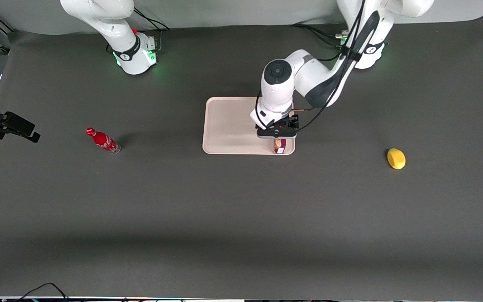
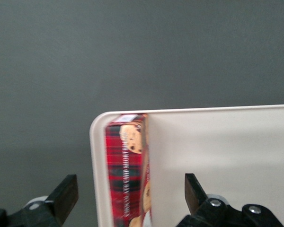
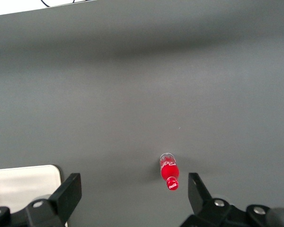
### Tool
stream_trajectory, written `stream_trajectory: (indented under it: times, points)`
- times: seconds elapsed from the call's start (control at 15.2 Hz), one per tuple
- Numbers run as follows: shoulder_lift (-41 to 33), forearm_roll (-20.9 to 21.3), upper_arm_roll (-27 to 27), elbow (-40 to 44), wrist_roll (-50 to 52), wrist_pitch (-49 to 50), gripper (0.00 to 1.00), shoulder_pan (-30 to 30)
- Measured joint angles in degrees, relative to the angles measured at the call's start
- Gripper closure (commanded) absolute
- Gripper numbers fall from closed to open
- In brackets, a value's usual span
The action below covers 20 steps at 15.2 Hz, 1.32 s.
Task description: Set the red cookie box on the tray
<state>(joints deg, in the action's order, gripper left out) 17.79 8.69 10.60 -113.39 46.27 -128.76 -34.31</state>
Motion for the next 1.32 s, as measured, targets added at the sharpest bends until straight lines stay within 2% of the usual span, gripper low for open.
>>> stream_trajectory:
  times: [0.26,0.53,0.86,1.32]
  points:
    - [-4.65,-3.05,-0.35,11.12,-10.47,19.62,0.00,4.11]
    - [-9.78,-3.52,-2.70,16.96,-21.86,31.52,0.00,9.55]
    - [-15.11,-3.60,-11.21,17.17,-29.21,34.82,0.00,14.00]
    - [-18.57,-3.60,-12.40,16.23,-39.92,34.84,0.00,25.44]
